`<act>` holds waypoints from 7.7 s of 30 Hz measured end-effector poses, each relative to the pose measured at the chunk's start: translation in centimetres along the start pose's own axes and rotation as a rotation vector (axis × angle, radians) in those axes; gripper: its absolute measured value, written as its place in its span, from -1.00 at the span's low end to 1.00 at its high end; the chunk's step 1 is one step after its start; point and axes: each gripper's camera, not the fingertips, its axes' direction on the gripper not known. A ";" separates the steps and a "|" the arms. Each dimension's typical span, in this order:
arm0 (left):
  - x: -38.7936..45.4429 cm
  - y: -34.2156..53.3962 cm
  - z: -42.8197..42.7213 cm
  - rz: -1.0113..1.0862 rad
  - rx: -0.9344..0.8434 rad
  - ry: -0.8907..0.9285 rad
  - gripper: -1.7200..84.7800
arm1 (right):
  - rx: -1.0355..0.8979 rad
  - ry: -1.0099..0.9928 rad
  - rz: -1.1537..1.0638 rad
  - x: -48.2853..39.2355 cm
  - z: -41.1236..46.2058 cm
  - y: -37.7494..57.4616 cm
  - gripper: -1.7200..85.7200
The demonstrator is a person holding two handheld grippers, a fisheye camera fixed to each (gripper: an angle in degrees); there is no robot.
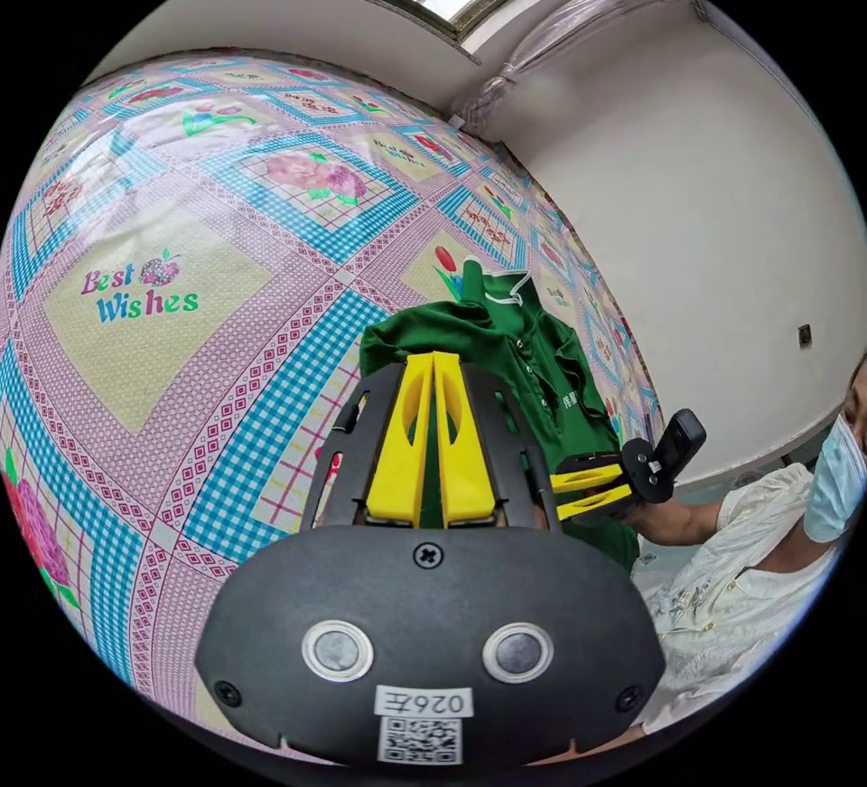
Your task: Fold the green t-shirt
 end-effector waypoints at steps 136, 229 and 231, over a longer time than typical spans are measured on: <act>63.0 22.2 -11.3 -0.143 -0.218 -0.378 -0.58 | 0.063 0.475 0.734 -32.0 -26.7 39.0 -0.75; 36.1 -18.2 -12.6 -0.214 0.022 0.592 -0.98 | 0.354 -0.095 0.680 16.9 -32.1 17.5 -0.90; 36.1 -19.3 -9.5 -0.233 -0.034 0.521 -0.98 | 0.304 -0.089 0.685 17.5 -29.7 16.4 -0.94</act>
